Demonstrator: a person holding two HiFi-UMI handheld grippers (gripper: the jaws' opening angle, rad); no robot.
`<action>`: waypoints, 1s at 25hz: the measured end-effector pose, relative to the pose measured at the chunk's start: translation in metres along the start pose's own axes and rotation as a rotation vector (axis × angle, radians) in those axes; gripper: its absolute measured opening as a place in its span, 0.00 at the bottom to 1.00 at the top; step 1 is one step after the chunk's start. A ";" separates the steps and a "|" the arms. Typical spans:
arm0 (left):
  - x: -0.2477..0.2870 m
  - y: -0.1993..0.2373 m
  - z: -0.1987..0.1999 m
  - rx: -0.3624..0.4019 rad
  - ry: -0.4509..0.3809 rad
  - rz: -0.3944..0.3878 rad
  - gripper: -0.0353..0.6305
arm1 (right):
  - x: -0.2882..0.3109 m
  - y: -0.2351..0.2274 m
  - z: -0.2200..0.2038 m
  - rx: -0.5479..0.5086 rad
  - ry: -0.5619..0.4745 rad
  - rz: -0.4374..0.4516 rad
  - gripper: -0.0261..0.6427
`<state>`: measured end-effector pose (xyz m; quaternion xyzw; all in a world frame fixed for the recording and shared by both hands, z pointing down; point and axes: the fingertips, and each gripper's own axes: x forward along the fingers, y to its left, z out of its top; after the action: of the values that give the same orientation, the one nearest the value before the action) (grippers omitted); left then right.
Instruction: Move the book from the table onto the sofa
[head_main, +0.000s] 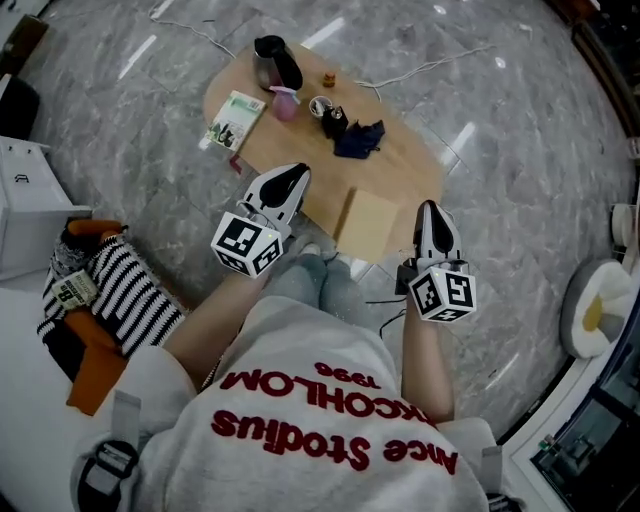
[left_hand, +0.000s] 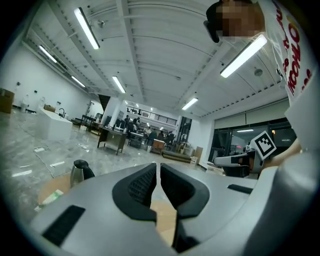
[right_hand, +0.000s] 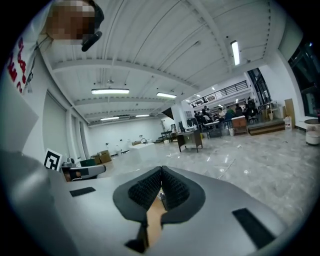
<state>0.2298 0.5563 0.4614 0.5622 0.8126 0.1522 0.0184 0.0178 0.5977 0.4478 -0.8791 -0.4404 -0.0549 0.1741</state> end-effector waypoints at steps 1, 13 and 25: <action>0.006 -0.002 -0.007 -0.009 0.013 -0.003 0.08 | 0.002 -0.006 -0.005 0.005 0.013 -0.002 0.08; 0.091 0.004 -0.147 -0.098 0.244 0.057 0.18 | 0.046 -0.107 -0.133 0.068 0.279 -0.064 0.08; 0.127 0.013 -0.354 -0.300 0.559 0.112 0.33 | 0.080 -0.172 -0.321 0.208 0.537 -0.109 0.23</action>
<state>0.1238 0.5969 0.8199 0.5335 0.7227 0.4195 -0.1310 -0.0518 0.6395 0.8115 -0.7857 -0.4283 -0.2494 0.3702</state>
